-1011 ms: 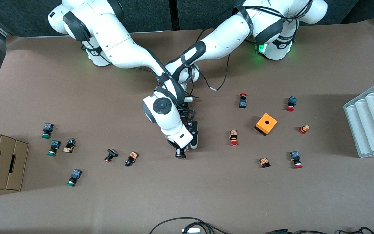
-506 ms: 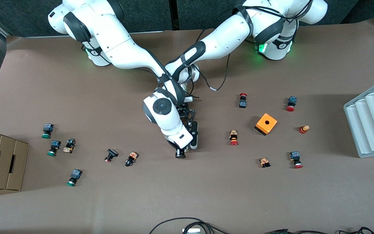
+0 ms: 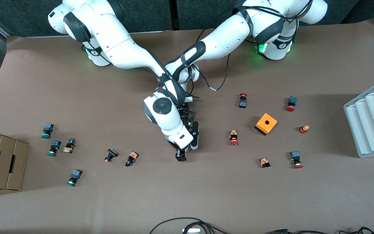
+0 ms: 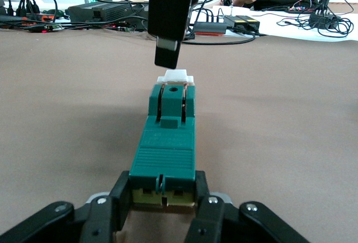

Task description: Close load switch with both arms

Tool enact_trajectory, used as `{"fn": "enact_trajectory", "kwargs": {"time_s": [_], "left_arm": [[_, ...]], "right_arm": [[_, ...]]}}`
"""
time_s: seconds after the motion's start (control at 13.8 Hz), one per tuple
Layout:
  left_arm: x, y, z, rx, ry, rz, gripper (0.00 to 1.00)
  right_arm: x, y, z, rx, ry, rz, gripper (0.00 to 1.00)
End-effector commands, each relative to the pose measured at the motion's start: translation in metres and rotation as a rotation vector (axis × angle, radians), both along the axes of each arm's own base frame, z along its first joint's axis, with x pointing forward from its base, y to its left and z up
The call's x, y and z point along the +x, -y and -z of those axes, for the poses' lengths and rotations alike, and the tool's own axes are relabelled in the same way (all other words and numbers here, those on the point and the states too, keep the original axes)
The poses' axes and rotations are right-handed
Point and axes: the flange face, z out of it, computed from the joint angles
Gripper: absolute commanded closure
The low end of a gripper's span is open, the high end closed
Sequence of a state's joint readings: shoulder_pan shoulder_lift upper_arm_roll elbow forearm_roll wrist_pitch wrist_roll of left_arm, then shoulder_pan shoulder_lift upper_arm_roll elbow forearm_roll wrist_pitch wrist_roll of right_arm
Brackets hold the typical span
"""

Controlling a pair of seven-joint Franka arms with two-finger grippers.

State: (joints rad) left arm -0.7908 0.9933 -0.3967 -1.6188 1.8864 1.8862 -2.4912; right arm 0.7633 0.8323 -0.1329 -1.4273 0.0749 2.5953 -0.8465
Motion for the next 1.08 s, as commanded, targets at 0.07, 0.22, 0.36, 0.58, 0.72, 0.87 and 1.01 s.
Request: {"fn": "enact_trajectory", "kwargs": {"time_s": [0.07,0.22,0.36,0.58,0.72,0.87,1.01], "left_arm": [[0.005,-0.002,-0.003,-0.009,0.008,-0.013,0.78],[0.005,-0.001,-0.004,-0.01,0.009,-0.012,0.77],[0.005,0.0,-0.004,-0.01,0.009,-0.013,0.54],[0.006,0.0,-0.006,-0.003,0.009,-0.01,0.0],[0.006,0.003,-0.013,-0.013,0.007,-0.014,0.0],[0.004,0.005,-0.015,-0.02,0.004,-0.016,0.0],[0.0,0.013,-0.028,-0.041,-0.038,-0.055,0.0]], "right_arm": [[0.002,0.004,-0.053,0.004,-0.033,0.025,0.0],[0.001,0.01,-0.1,0.028,-0.051,0.082,0.0],[-0.005,0.019,-0.14,0.051,-0.107,0.219,0.0],[-0.01,0.029,-0.181,0.081,-0.152,0.365,0.0],[-0.017,0.038,-0.213,0.105,-0.179,0.47,0.0],[-0.02,0.045,-0.234,0.141,-0.203,0.602,0.0],[-0.025,0.053,-0.257,0.163,-0.215,0.666,0.0]]}}
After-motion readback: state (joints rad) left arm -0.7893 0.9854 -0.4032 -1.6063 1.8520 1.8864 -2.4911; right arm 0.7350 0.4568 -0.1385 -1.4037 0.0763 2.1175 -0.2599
